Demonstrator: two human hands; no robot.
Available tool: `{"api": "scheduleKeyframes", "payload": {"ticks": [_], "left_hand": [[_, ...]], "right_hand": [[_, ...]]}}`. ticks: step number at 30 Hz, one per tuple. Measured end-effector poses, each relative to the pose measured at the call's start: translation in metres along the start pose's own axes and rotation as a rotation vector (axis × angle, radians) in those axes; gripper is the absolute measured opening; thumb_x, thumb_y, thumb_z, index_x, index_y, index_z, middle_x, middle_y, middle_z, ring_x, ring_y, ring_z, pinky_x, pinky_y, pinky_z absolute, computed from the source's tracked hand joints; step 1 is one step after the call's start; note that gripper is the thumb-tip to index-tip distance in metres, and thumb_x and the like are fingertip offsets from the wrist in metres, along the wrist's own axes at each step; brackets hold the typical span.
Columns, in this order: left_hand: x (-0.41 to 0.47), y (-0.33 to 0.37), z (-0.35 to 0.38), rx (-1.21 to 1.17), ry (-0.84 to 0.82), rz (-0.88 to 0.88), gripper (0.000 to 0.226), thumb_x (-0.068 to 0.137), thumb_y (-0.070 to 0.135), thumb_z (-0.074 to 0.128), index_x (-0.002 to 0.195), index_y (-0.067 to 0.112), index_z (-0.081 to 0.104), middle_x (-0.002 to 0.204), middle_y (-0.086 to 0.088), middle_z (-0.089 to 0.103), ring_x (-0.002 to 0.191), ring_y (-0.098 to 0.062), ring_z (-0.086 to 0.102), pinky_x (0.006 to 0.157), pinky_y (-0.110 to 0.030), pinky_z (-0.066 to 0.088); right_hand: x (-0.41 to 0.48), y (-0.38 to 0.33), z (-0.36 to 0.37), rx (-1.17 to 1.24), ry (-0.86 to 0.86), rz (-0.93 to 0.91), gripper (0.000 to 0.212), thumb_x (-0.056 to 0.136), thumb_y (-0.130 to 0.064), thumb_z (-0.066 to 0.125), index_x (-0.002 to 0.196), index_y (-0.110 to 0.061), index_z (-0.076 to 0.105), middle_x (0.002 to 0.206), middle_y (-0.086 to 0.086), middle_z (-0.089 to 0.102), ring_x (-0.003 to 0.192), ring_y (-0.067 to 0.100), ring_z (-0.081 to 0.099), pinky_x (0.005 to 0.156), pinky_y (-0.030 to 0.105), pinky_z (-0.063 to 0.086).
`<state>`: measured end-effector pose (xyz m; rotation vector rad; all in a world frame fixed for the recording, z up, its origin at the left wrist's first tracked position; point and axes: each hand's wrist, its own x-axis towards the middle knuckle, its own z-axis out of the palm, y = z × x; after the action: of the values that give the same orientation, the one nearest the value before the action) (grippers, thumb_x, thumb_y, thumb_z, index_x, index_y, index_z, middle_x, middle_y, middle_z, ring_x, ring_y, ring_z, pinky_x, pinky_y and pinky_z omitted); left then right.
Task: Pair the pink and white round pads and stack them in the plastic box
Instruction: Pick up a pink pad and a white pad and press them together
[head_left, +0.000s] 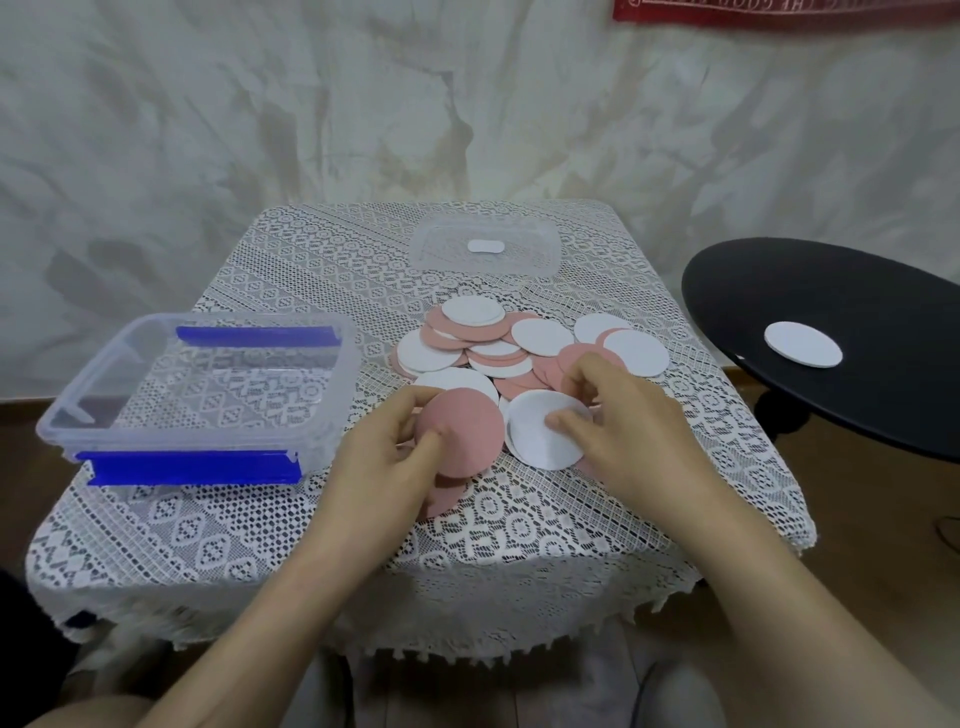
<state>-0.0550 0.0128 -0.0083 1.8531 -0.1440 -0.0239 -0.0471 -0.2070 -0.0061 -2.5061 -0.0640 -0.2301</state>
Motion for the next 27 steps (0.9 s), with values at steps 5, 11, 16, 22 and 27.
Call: {"api": "scheduleKeyframes", "payload": {"ticks": [5, 11, 16, 22, 27], "left_hand": [[0.000, -0.003, 0.001, 0.006, 0.022, 0.015, 0.030, 0.100, 0.006, 0.050, 0.104, 0.031, 0.064, 0.077, 0.009, 0.070, 0.052, 0.000, 0.061, 0.046, -0.014, 0.043], [0.001, -0.007, 0.003, 0.036, -0.009, 0.057, 0.030, 0.101, 0.010, 0.049, 0.111, 0.034, 0.064, 0.079, 0.015, 0.069, 0.060, -0.001, 0.063, 0.053, -0.016, 0.047], [-0.003, -0.010, 0.011, 0.107, -0.099, 0.182, 0.023, 0.103, 0.036, 0.046, 0.116, 0.041, 0.064, 0.065, 0.011, 0.064, 0.059, -0.006, 0.057, 0.054, -0.023, 0.046], [-0.001, -0.015, 0.011, 0.179, -0.141, 0.213, 0.031, 0.091, 0.049, 0.057, 0.122, 0.043, 0.061, 0.100, 0.008, 0.073, 0.090, -0.017, 0.069, 0.077, -0.049, 0.057], [-0.003, -0.015, 0.011, 0.209, -0.161, 0.230, 0.029, 0.094, 0.045, 0.054, 0.122, 0.042, 0.059, 0.094, 0.004, 0.073, 0.083, -0.019, 0.069, 0.073, -0.049, 0.056]], "right_hand": [[-0.001, -0.001, -0.002, 0.506, -0.079, 0.041, 0.008, 0.100, -0.024, 0.060, 0.093, -0.021, 0.059, 0.083, -0.003, 0.066, 0.061, 0.018, 0.055, 0.053, 0.041, 0.051], [-0.006, -0.004, -0.003, 0.575, -0.176, -0.023, 0.015, 0.100, -0.020, 0.061, 0.090, -0.032, 0.061, 0.074, -0.010, 0.062, 0.056, 0.010, 0.052, 0.051, 0.024, 0.045], [-0.012, -0.014, 0.012, 0.588, -0.252, -0.011, 0.022, 0.097, -0.018, 0.065, 0.106, -0.038, 0.062, 0.087, -0.008, 0.063, 0.058, 0.014, 0.059, 0.056, 0.038, 0.058], [-0.014, -0.014, 0.013, 0.530, -0.254, -0.014, 0.015, 0.091, -0.028, 0.071, 0.099, -0.037, 0.061, 0.084, -0.009, 0.062, 0.057, 0.019, 0.063, 0.058, 0.060, 0.057], [-0.014, -0.012, 0.011, 0.501, -0.262, -0.047, 0.011, 0.094, -0.026, 0.068, 0.096, -0.034, 0.062, 0.082, -0.009, 0.062, 0.056, 0.016, 0.065, 0.065, 0.057, 0.057]]}}
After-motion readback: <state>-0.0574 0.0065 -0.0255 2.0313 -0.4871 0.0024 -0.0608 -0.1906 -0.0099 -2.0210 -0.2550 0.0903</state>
